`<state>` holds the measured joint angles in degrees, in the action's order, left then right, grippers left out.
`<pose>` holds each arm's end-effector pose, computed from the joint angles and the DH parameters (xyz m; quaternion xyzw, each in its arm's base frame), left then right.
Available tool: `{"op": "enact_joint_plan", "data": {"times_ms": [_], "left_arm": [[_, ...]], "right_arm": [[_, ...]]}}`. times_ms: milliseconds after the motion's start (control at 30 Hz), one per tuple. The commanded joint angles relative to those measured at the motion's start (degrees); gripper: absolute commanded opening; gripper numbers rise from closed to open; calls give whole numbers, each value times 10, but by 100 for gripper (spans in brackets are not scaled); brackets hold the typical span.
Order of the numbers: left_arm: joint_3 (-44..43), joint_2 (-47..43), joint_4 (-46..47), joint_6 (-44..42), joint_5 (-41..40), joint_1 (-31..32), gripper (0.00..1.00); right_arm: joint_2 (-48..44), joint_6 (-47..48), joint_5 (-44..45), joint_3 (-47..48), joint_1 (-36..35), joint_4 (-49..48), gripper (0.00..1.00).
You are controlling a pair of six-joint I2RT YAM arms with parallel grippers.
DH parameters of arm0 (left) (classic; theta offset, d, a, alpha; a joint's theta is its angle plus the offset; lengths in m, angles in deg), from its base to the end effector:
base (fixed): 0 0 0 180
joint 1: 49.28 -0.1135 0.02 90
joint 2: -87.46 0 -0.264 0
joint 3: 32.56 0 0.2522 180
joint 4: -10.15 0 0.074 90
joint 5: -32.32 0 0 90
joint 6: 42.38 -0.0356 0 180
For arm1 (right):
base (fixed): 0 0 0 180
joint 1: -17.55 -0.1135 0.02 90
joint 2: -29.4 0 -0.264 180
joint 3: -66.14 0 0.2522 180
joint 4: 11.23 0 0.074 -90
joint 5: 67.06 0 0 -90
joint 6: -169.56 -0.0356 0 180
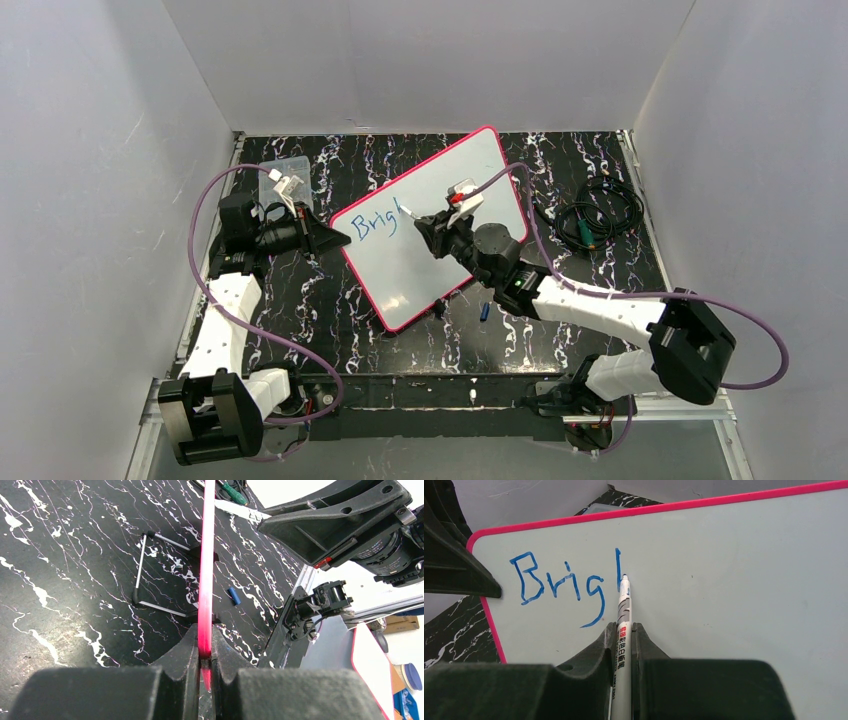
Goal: Write a sentence on the whiteboard
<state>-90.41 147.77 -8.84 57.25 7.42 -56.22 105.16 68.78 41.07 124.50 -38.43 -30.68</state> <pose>0.2263 -0.0050 0.2995 0.1995 0.7329 -0.4556 0.4641 0.1790 0.2453 0.2978 -0.1588 0.6766 0.2996 0.6536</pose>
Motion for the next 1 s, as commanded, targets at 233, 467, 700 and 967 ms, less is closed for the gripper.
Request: {"op": "enact_joint_plan", "data": {"times_ms": [233,467,700,967], "left_arm": [[-8,-19,20,-15,19,0,0],[-8,-20,20,-14,20,0,0],[-8,-20,20,-14,20,-1,0],[-7,-19,20,-14,19,-1,0]], "right_arm": [[11,14,45,25,3,-17,1],[0,3,44,0,2,-1,1],[-11,-13,30,-26,2,9,1],[-27,-13,20,-27,2,10,1]]}}
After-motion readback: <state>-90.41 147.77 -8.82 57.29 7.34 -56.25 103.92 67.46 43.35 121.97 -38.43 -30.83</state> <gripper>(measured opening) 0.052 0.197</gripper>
